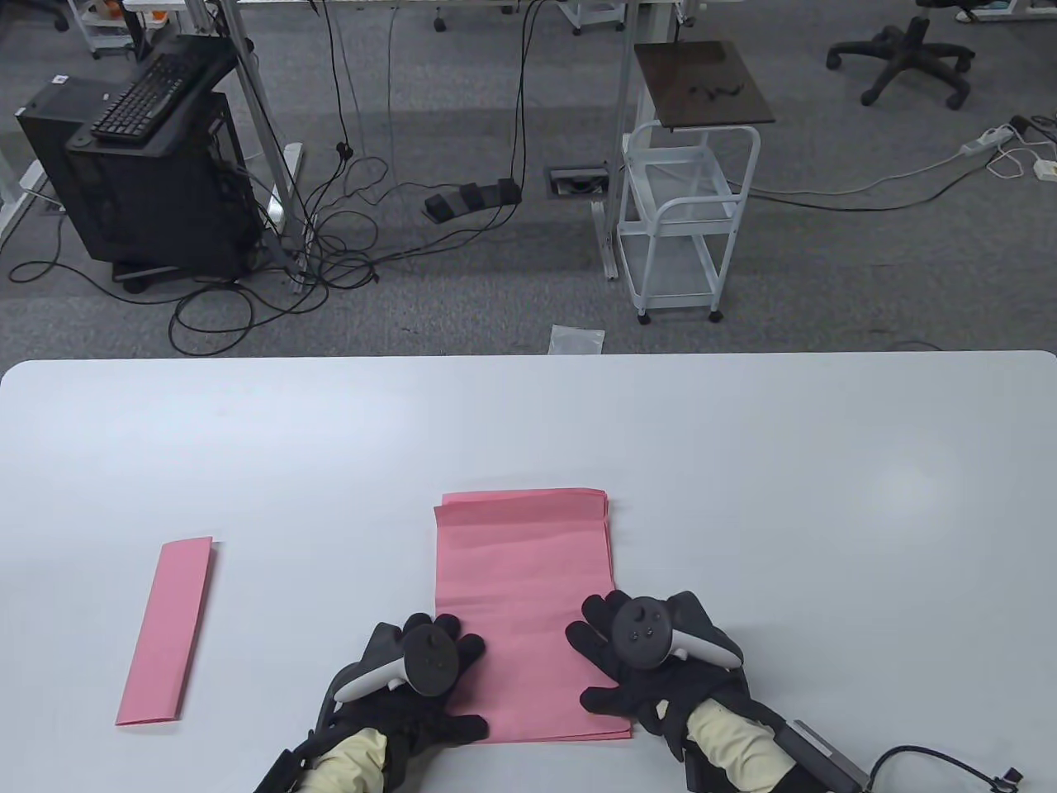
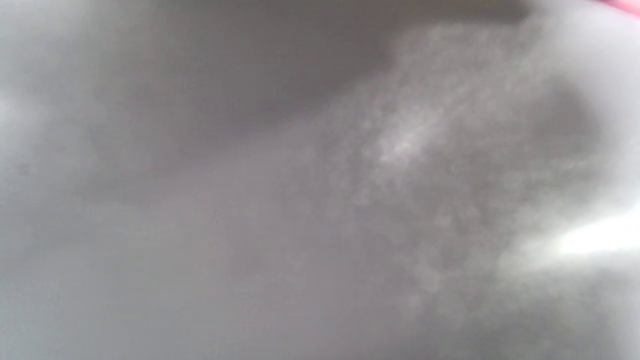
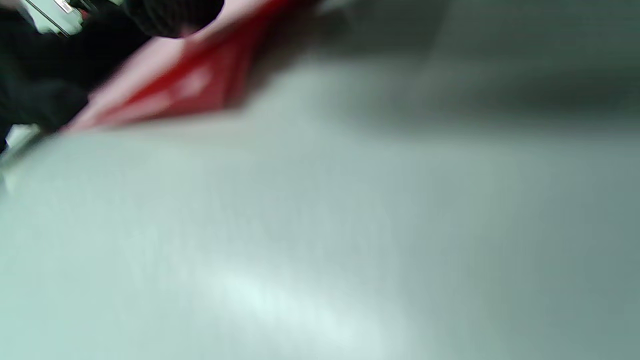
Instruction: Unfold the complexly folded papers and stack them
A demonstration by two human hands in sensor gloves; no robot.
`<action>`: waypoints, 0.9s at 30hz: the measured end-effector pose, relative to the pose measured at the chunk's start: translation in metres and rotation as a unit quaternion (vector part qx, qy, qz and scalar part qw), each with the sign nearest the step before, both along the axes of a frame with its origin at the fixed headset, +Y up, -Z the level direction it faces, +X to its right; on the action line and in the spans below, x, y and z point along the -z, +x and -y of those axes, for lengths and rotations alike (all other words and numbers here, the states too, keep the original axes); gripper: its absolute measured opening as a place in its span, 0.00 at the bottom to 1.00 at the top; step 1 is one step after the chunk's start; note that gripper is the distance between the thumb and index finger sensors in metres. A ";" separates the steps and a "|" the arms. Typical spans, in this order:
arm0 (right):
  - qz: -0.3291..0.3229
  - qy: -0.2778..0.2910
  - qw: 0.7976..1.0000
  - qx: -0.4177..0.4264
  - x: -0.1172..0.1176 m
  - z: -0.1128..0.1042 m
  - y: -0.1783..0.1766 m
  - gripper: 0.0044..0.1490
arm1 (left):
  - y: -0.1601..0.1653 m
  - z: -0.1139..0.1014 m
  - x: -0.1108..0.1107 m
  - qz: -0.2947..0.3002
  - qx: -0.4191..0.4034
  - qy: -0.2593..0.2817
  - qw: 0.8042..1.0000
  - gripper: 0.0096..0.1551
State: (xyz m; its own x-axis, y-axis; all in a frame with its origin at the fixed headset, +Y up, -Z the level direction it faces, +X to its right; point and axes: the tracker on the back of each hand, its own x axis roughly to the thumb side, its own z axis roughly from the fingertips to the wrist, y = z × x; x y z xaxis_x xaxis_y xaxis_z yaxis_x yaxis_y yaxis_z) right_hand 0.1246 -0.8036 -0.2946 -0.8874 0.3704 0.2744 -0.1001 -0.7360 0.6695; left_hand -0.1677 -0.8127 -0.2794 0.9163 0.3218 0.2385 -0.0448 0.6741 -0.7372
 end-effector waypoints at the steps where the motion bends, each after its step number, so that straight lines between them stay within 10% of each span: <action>1: -0.005 -0.012 1.000 0.003 0.000 0.004 0.000 0.47 | 0.000 0.000 0.000 -0.003 -0.001 0.000 1.000 0.57; 18: 0.009 -0.025 1.000 0.016 0.000 0.004 0.003 0.47 | 0.072 -0.009 -0.004 0.062 0.001 0.040 0.997 0.48; 27: 0.009 -0.029 0.999 0.016 0.000 0.005 0.003 0.47 | -0.008 -0.014 0.000 0.010 0.035 0.013 0.999 0.48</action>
State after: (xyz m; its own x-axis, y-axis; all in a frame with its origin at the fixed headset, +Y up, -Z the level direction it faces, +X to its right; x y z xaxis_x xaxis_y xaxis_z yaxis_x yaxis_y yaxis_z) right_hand 0.1280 -0.8082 -0.2942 -0.8797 0.4134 0.2350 -0.1356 -0.6917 0.7093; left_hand -0.1758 -0.7988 -0.2798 0.9311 0.2501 0.2655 0.0186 0.6944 -0.7193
